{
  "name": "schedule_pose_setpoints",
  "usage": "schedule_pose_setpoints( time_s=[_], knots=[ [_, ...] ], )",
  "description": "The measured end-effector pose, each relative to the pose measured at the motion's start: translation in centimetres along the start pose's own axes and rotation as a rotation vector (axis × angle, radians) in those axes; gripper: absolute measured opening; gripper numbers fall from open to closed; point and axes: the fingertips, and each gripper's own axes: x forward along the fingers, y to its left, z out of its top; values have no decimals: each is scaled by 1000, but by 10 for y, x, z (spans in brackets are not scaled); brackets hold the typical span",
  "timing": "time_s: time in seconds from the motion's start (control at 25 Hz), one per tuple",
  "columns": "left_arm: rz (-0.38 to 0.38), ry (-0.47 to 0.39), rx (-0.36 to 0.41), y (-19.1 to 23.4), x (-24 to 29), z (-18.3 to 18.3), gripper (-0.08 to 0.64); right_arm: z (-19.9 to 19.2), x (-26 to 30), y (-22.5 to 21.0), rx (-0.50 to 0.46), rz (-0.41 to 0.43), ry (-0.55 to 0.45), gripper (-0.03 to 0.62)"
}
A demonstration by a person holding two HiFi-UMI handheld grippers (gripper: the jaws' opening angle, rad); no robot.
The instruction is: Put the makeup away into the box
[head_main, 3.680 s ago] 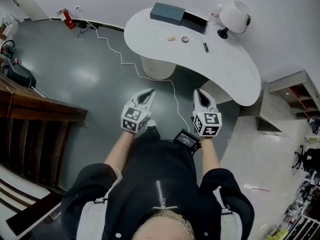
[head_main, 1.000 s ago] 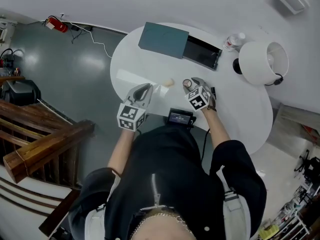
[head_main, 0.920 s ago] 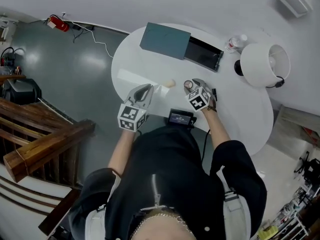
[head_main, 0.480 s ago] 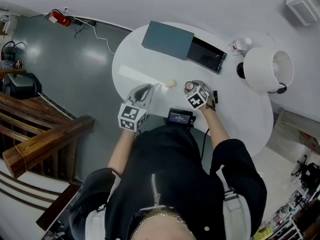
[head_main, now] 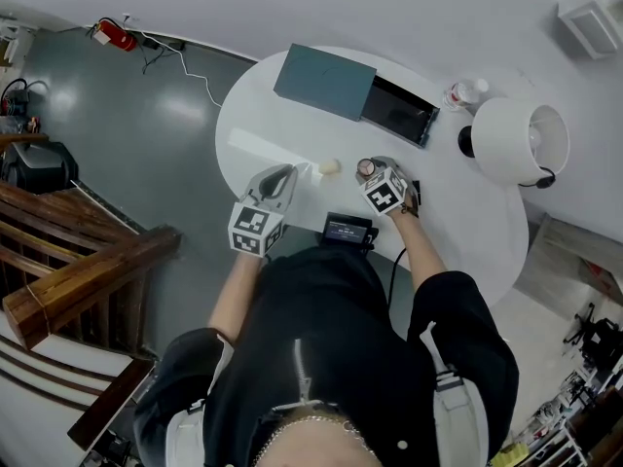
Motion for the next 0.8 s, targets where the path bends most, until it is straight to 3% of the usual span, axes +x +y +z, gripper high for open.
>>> schedule_pose_setpoints(
  time_s=[0.44,0.64,0.8],
  knots=[
    [19,-4,-5,13,-4,2,15,64,-46,-39,35,-23,-132,207],
    [39,-7,-24,16,-6,1,15,93,-67,-99,134,-92,-224,207],
    [54,5,-27,24,-13,-6,15,103,-57,-142,207,-143,-224,207]
  ],
)
